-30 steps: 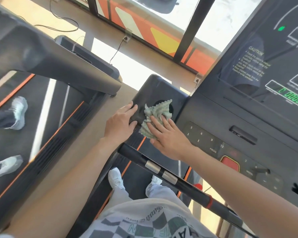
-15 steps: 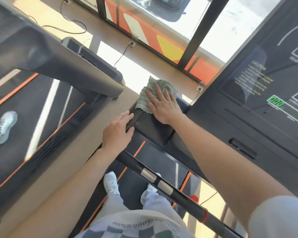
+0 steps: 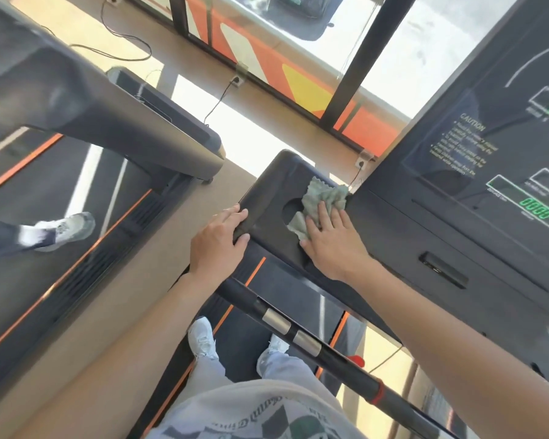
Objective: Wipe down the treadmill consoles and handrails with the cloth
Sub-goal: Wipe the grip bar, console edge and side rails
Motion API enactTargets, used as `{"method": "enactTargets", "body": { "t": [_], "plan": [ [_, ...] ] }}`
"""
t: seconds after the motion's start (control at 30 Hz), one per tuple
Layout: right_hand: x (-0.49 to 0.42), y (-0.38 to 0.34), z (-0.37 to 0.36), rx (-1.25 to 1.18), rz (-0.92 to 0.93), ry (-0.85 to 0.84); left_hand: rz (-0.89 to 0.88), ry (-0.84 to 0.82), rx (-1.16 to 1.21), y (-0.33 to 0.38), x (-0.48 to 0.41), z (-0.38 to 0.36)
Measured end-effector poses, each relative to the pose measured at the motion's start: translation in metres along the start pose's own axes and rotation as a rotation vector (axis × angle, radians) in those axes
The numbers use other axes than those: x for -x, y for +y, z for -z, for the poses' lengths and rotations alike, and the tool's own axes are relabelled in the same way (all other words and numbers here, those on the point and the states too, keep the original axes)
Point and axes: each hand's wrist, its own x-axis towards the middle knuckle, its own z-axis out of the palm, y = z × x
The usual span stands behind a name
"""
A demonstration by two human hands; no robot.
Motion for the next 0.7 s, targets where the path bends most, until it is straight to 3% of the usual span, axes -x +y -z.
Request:
{"method": "enactTargets", "body": {
  "t": [0.33, 0.5, 0.7],
  "plan": [
    [-0.024, -0.017, -0.012, -0.252, 0.096, 0.111, -0.010, -0.017, 0.071, -0.006, -0.003, 0.005],
    [-0.017, -0.013, -0.016, -0.318, 0.094, 0.268, -0.005, -0.027, 0.107, -0.009, -0.002, 0.004],
    [-0.057, 0.011, 0.002, -0.332, 0.017, 0.177, 0.001, -0.025, 0.117, -0.007, -0.002, 0.005]
  ]
}}
